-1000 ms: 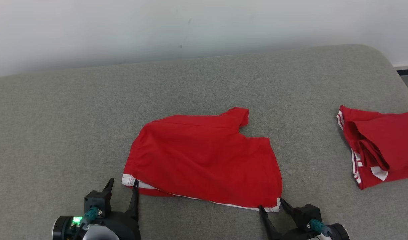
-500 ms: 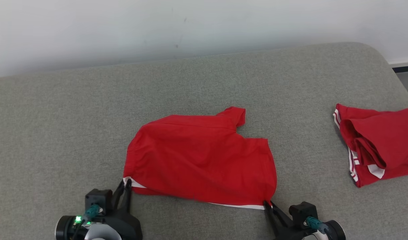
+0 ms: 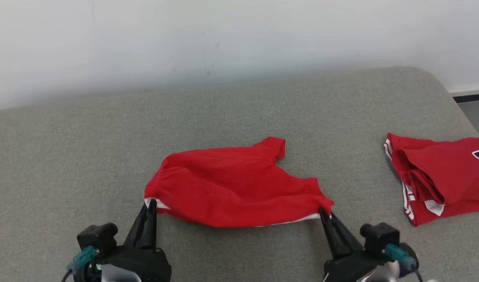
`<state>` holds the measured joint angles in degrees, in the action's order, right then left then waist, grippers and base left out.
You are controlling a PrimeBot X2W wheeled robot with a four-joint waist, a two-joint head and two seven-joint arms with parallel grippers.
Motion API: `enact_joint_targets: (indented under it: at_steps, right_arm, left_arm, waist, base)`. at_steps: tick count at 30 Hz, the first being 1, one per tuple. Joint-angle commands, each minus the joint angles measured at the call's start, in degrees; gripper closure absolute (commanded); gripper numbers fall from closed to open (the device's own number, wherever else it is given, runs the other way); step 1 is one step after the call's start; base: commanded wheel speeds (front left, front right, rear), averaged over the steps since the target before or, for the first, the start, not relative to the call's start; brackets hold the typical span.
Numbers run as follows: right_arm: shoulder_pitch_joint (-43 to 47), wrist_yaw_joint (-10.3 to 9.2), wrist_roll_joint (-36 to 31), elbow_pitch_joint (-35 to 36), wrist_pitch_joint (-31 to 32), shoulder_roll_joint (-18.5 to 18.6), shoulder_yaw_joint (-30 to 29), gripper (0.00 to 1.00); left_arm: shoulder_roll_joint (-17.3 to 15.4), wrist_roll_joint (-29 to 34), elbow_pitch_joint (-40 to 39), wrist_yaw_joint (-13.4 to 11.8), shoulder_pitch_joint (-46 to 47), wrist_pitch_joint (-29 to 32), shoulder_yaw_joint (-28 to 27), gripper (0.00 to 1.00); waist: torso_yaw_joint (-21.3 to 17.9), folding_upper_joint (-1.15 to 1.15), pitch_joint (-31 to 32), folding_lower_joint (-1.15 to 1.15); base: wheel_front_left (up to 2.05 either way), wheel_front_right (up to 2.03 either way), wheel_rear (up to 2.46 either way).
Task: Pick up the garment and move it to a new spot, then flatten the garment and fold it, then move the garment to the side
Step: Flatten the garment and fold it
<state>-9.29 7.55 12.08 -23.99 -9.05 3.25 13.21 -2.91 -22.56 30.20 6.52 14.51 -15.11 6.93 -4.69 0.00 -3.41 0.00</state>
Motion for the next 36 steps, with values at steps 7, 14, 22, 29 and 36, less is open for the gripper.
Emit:
enact_joint_targets:
  at_steps: [7,14,22,29,36]
  right_arm:
    - [-1.04,-0.16,2.13,16.49,6.67,5.13,-1.07,1.00]
    - [-14.17,-0.16,7.65,23.77,15.50,9.98,3.43,1.00]
    - [-40.60,-0.16,15.78,15.27,19.54,6.07,3.47,1.00]
    - [-60.73,-0.16,16.92,5.54,9.93,4.70,1.20,1.00]
    - [-71.73,-0.16,14.52,-1.38,-2.88,4.63,-1.72,1.00]
  left_arm:
    - [-0.01,-5.89,-7.78,0.50,4.25,3.20,2.93,1.00]
    - [-0.18,-16.48,-14.78,0.16,15.01,12.75,0.56,1.00]
    - [-5.22,-15.64,-17.90,-4.48,37.29,23.18,-1.32,1.00]
    - [-7.58,-12.76,-15.19,-7.41,57.74,19.65,-4.33,1.00]
    - [-5.77,-16.21,-11.80,-7.21,67.79,12.65,-9.19,1.00]
  waist:
    - [-0.81,0.00,0.95,0.00]
    - [-3.98,0.00,-6.56,0.00]
    - [-8.39,0.00,-25.08,0.00]
    - [-8.60,0.00,-34.99,0.00]
    - [-7.11,0.00,-36.80,0.00]
  base:
    - [0.00,0.00,0.00]
    - [0.00,0.00,0.00]
    - [0.00,0.00,0.00]
    - [0.00,0.00,0.00]
    - [0.00,0.00,0.00]
